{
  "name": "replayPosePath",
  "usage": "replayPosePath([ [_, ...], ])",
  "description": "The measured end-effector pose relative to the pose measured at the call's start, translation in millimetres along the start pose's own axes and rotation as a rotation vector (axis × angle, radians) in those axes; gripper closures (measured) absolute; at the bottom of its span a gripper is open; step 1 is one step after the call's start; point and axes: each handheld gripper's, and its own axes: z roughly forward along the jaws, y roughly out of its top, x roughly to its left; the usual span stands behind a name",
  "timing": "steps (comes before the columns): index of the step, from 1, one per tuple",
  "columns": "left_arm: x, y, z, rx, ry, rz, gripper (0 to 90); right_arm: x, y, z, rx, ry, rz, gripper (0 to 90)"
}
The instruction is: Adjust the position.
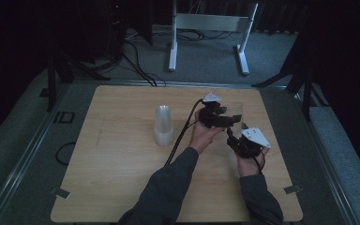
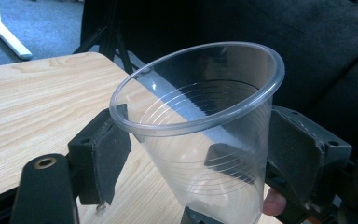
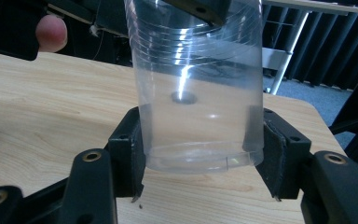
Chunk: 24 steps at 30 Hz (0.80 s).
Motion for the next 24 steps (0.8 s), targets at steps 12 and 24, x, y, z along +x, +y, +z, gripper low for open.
replayPosePath([
  [12,-7.8,-0.8,-0.7,-0.013,0.021,0.067,29.9,-2.0,-1.2,1.4,0.01,0.017,0.0,38.9],
  [24,-26.6,-2.8,-0.3,0.008,0.098,0.224,30.4,-4.2,-0.1,2.4,0.004,0.051,0.011,30.2],
])
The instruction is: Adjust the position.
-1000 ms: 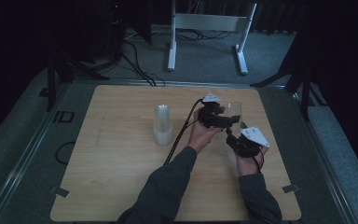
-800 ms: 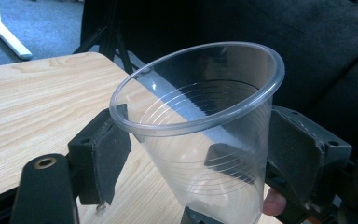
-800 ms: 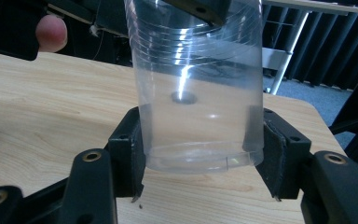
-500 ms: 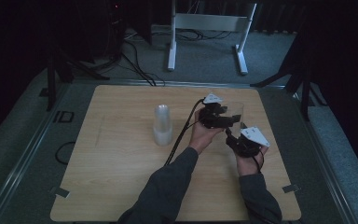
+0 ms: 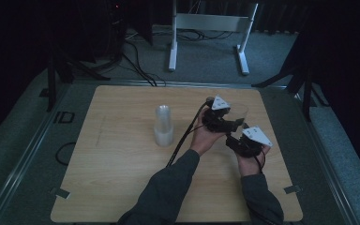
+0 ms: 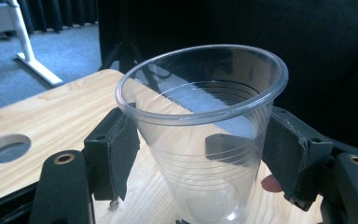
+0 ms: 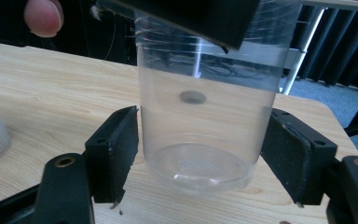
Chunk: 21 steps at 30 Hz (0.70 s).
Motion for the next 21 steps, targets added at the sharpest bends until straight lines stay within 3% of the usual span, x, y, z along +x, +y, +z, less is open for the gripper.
replayPosePath([
  [2,0.0,0.0,0.0,0.0,0.0,0.0,30.4,-0.4,-0.2,0.1,0.002,0.002,0.003,30.2],
  [3,-3.3,-0.1,0.8,0.0,-0.013,0.003,30.2,-0.1,-0.8,-0.1,0.006,-0.004,0.003,37.8],
  [7,-2.6,-0.2,1.7,-0.007,-0.037,-0.029,28.7,-0.6,-1.5,-0.4,0.001,-0.008,0.008,40.9],
  [14,1.3,0.1,1.4,-0.024,-0.065,-0.076,25.4,0.4,-0.8,-2.1,-0.021,-0.005,0.009,41.3],
  [21,1.5,0.7,1.1,-0.043,-0.059,-0.081,25.0,2.2,-1.8,-1.1,-0.017,0.013,0.012,41.2],
])
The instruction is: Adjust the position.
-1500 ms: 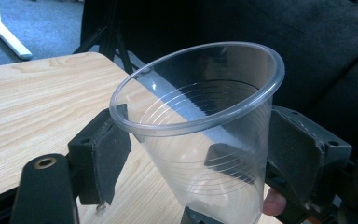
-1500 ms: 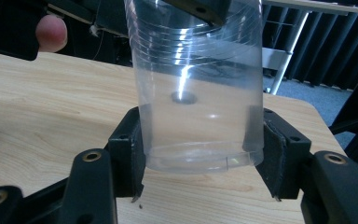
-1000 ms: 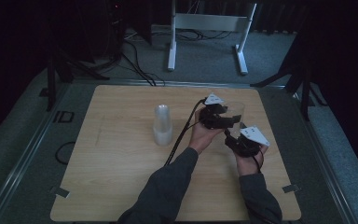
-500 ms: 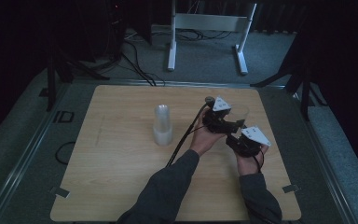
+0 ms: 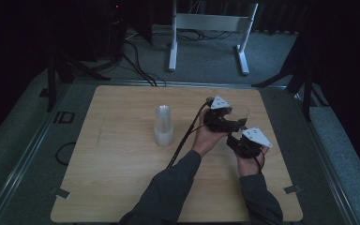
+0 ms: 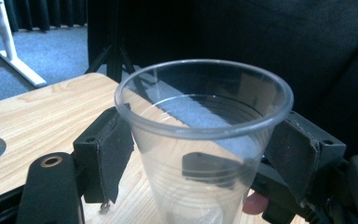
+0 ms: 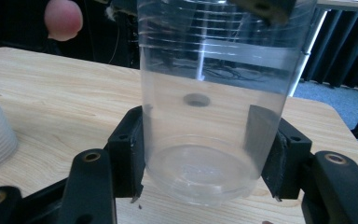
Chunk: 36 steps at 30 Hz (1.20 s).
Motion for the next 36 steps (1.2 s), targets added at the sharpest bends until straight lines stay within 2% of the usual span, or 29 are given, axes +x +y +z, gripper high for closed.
replayPosePath([
  [4,0.9,0.4,-1.0,-0.011,0.0,-0.006,25.2,1.1,-0.4,0.3,0.002,0.008,-0.002,41.2],
  [11,-0.6,-1.0,-1.4,-0.011,0.012,0.019,28.5,0.7,-0.7,0.8,0.007,0.011,0.0,40.9],
  [19,-1.6,-2.0,-2.4,-0.016,0.035,0.055,29.2,-3.7,-1.0,2.5,0.025,0.025,0.023,31.6],
  [26,1.6,-3.6,-3.6,-0.019,0.058,0.058,29.4,-3.1,-0.7,2.6,0.035,0.028,0.014,27.8],
  [33,4.3,-4.7,-4.7,-0.02,0.087,0.063,29.5,-1.3,-1.2,2.1,0.04,0.036,0.007,27.5],
  [36,6.4,-5.8,-5.0,-0.023,0.085,0.061,29.5,-0.9,-0.8,1.4,0.037,0.04,0.005,27.5],
])
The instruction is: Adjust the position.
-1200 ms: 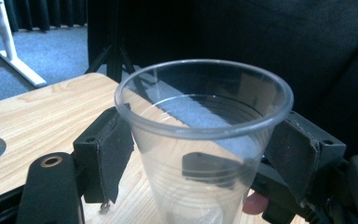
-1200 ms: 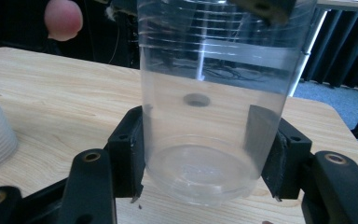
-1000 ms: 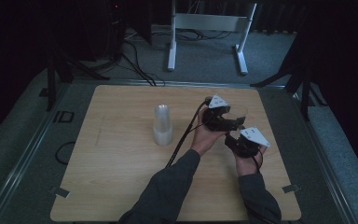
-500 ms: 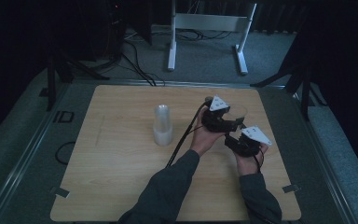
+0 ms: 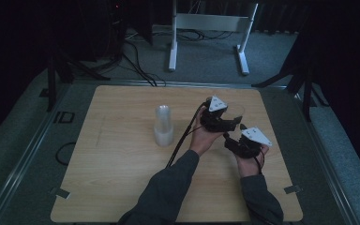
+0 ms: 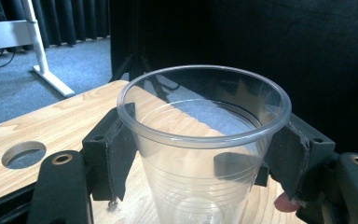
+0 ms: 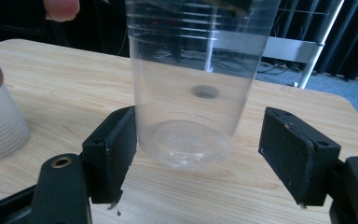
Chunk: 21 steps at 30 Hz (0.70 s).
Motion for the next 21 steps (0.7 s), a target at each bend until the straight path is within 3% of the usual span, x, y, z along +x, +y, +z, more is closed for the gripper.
replayPosePath([
  [21,10.7,-10.5,-1.3,0.025,0.061,0.006,29.5,-2.6,-0.5,-2.5,-0.003,-0.003,0.0,27.6],
])
